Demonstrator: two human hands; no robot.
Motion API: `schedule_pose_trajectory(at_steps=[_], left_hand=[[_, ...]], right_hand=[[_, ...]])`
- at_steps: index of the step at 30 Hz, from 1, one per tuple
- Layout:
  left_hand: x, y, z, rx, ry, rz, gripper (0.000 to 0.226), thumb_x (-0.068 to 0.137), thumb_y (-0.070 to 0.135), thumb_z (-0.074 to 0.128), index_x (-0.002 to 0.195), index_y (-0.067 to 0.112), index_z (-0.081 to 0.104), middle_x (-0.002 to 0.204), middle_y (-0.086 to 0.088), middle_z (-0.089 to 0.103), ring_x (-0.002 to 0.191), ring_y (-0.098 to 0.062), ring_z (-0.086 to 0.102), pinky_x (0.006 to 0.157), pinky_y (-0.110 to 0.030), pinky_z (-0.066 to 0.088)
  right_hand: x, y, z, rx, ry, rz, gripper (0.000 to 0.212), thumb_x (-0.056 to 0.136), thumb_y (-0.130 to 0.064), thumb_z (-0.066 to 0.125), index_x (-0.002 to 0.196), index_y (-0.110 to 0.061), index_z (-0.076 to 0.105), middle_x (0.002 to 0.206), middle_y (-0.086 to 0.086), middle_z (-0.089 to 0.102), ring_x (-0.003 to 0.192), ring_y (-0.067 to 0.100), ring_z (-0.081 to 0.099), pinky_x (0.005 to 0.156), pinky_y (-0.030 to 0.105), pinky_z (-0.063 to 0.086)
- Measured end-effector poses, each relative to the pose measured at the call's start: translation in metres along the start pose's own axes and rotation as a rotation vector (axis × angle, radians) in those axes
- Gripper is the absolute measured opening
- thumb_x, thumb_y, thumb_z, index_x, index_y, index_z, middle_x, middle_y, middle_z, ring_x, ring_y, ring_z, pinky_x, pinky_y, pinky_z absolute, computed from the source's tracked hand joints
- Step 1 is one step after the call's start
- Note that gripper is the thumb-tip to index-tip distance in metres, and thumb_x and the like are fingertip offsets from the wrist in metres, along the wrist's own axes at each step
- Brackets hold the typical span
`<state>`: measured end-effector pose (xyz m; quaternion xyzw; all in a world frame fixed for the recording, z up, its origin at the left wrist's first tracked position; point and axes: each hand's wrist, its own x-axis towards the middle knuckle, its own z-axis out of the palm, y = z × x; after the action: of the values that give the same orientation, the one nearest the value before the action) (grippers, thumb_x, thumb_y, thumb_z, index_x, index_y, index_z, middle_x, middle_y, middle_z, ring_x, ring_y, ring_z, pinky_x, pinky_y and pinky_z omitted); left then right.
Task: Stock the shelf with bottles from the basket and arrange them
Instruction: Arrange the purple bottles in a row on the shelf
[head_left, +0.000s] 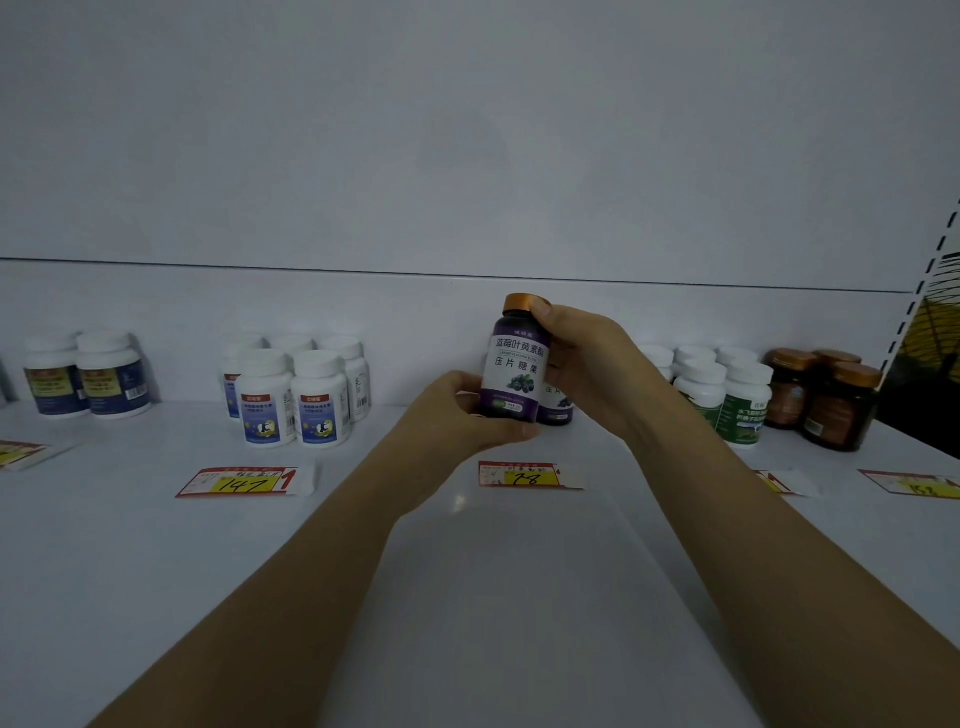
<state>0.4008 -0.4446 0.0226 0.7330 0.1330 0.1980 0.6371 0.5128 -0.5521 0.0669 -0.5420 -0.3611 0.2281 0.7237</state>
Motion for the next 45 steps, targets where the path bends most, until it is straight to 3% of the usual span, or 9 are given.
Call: schedule_pose_trajectory(at_steps=[8, 13, 16, 23, 26, 29, 33, 36, 45], left_hand=[[-0.002, 0.003, -0.001, -0.016, -0.083, 0.089, 0.057, 0.070, 0.016, 0.080, 0.120, 0.019, 0.054, 0.111, -0.001, 0.067, 0.102, -0.016, 0.065, 0.088, -0.032, 0.055], [0.000, 0.007, -0.014, 0.025, 0.111, 0.354, 0.049, 0.074, 0.004, 0.075, 0.112, 0.026, 0.055, 0.106, 0.013, 0.065, 0.094, 0.001, 0.064, 0.073, -0.012, 0.052], [0.002, 0.008, -0.019, 0.095, 0.227, 0.499, 0.052, 0.074, -0.003, 0.073, 0.113, 0.024, 0.053, 0.103, 0.019, 0.060, 0.090, 0.013, 0.060, 0.074, -0.003, 0.046], [0.003, 0.007, -0.025, 0.162, 0.342, 0.609, 0.053, 0.072, 0.000, 0.076, 0.115, 0.023, 0.055, 0.107, 0.012, 0.062, 0.101, 0.001, 0.057, 0.088, -0.008, 0.045], [-0.001, 0.011, -0.024, 0.202, 0.282, 0.545, 0.054, 0.070, 0.006, 0.079, 0.113, 0.031, 0.055, 0.104, 0.019, 0.062, 0.101, 0.004, 0.057, 0.083, -0.004, 0.044], [-0.009, 0.021, -0.022, 0.212, 0.148, 0.336, 0.045, 0.068, 0.024, 0.081, 0.108, 0.026, 0.062, 0.098, 0.017, 0.068, 0.094, 0.002, 0.063, 0.077, -0.010, 0.049], [-0.013, 0.027, -0.014, 0.050, -0.046, 0.031, 0.069, 0.058, 0.052, 0.069, 0.114, 0.012, 0.062, 0.102, -0.006, 0.072, 0.097, -0.020, 0.068, 0.092, -0.033, 0.052], [-0.013, 0.026, -0.012, -0.024, -0.090, -0.149, 0.071, 0.054, 0.060, 0.064, 0.106, 0.012, 0.062, 0.095, -0.012, 0.073, 0.082, -0.023, 0.071, 0.081, -0.032, 0.055], [-0.016, 0.024, -0.015, 0.011, -0.159, -0.193, 0.064, 0.052, 0.062, 0.062, 0.095, 0.014, 0.063, 0.088, -0.011, 0.075, 0.080, -0.021, 0.072, 0.078, -0.030, 0.055]], right_hand=[[-0.005, -0.003, 0.005, -0.167, 0.047, -0.107, 0.035, 0.092, -0.023, 0.059, 0.124, -0.010, 0.061, 0.114, 0.008, 0.068, 0.107, 0.023, 0.064, 0.094, 0.041, 0.052], [-0.019, -0.016, 0.025, -0.446, -0.103, -0.361, 0.054, 0.078, -0.019, 0.073, 0.126, -0.033, 0.053, 0.124, -0.013, 0.058, 0.115, 0.006, 0.056, 0.096, 0.028, 0.051], [-0.023, -0.010, 0.032, -0.595, -0.222, -0.490, 0.071, 0.074, -0.011, 0.078, 0.136, -0.022, 0.046, 0.134, -0.007, 0.053, 0.125, 0.006, 0.049, 0.105, 0.026, 0.043], [-0.023, -0.006, 0.036, -0.600, -0.228, -0.548, 0.067, 0.075, -0.005, 0.078, 0.135, -0.014, 0.050, 0.133, -0.003, 0.058, 0.126, 0.007, 0.051, 0.106, 0.034, 0.043], [-0.023, -0.010, 0.037, -0.592, -0.175, -0.536, 0.067, 0.078, -0.009, 0.076, 0.137, -0.020, 0.047, 0.131, -0.006, 0.057, 0.123, 0.010, 0.053, 0.101, 0.032, 0.048], [-0.022, -0.019, 0.031, -0.563, -0.024, -0.452, 0.049, 0.084, -0.022, 0.070, 0.129, -0.028, 0.051, 0.121, -0.010, 0.059, 0.103, 0.007, 0.064, 0.081, 0.023, 0.057], [-0.015, -0.017, 0.016, -0.446, 0.112, -0.091, 0.040, 0.082, -0.044, 0.067, 0.107, -0.013, 0.065, 0.095, 0.004, 0.072, 0.081, 0.019, 0.072, 0.063, 0.026, 0.059], [-0.014, -0.009, 0.015, -0.327, 0.067, 0.180, 0.043, 0.082, -0.043, 0.069, 0.103, -0.005, 0.066, 0.088, 0.012, 0.073, 0.073, 0.023, 0.073, 0.058, 0.028, 0.057], [-0.014, -0.006, 0.014, -0.323, 0.053, 0.220, 0.033, 0.083, -0.039, 0.068, 0.101, -0.012, 0.066, 0.084, 0.008, 0.072, 0.066, 0.020, 0.072, 0.052, 0.026, 0.055]])
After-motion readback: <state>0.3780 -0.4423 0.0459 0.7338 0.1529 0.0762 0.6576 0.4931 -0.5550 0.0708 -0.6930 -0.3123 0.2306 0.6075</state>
